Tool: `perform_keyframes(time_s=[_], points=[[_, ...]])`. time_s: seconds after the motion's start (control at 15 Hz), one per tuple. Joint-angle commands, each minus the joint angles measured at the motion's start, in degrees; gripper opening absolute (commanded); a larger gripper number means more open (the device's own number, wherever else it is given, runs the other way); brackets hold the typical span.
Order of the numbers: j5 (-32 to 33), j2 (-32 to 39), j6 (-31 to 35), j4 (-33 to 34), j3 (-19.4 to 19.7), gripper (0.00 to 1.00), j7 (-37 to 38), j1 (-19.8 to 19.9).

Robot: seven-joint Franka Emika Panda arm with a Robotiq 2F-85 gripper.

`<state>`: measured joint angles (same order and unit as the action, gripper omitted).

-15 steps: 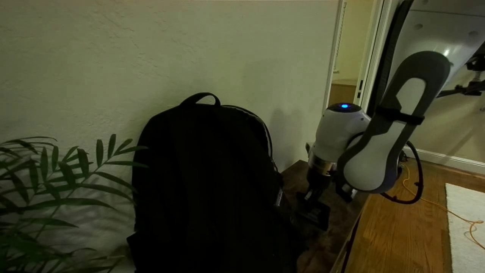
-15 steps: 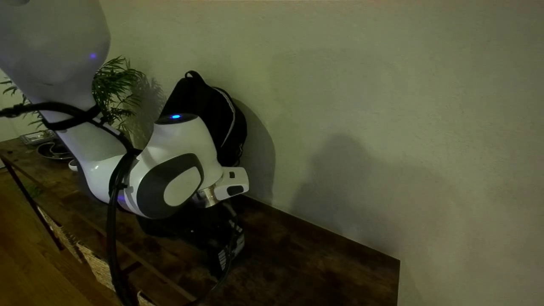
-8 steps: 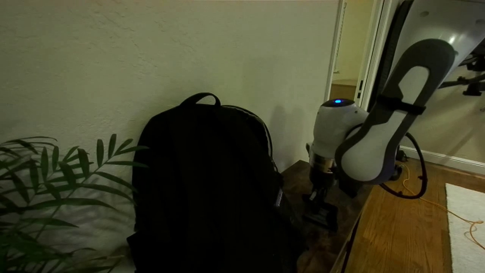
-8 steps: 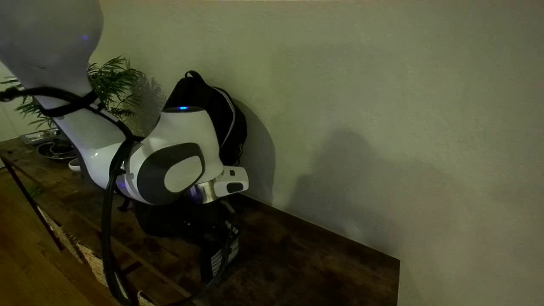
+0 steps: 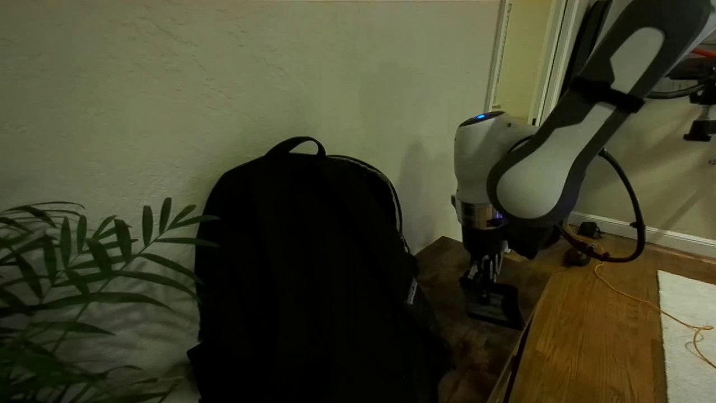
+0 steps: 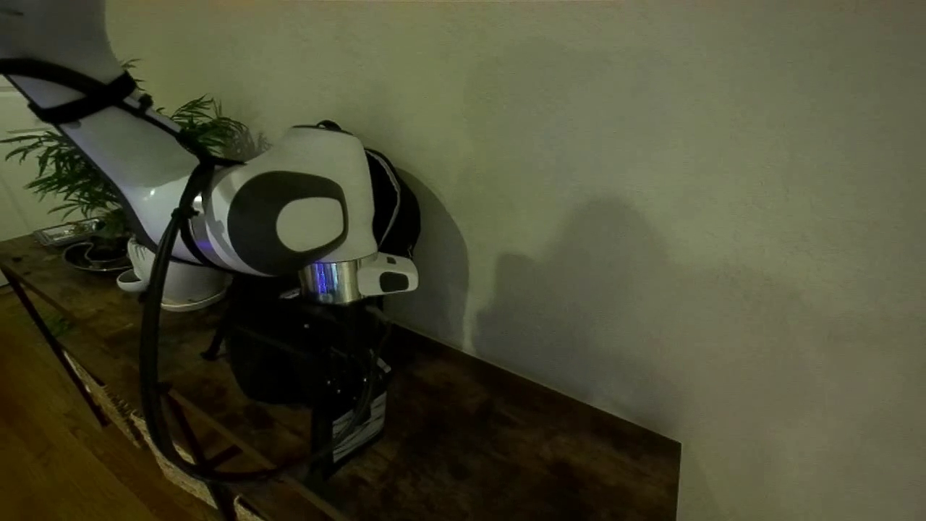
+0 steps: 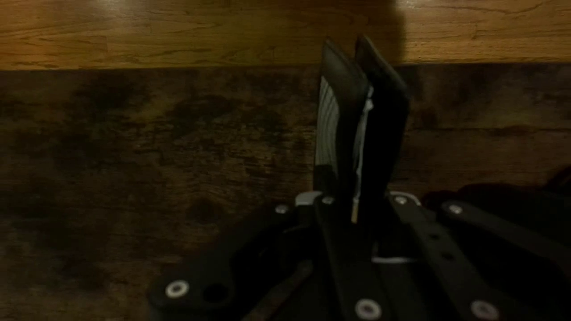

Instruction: Pick up the wallet and place it in the backpack

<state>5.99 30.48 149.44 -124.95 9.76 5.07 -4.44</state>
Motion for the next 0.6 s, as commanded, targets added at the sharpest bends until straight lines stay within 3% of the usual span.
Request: perform_keyframes(time_s=[0.0,0.33,0.53], points=[[2.9,-5.7,-6.7,-1.3,0.2,0.07,3.8,-1.6],[6.0,-10.4,-13.5,0.4,-0.8,0.07,9.2,-4.1],[9.4,-12.6,-14.3,1.5,-1.5,0.07,13.3,-5.5]])
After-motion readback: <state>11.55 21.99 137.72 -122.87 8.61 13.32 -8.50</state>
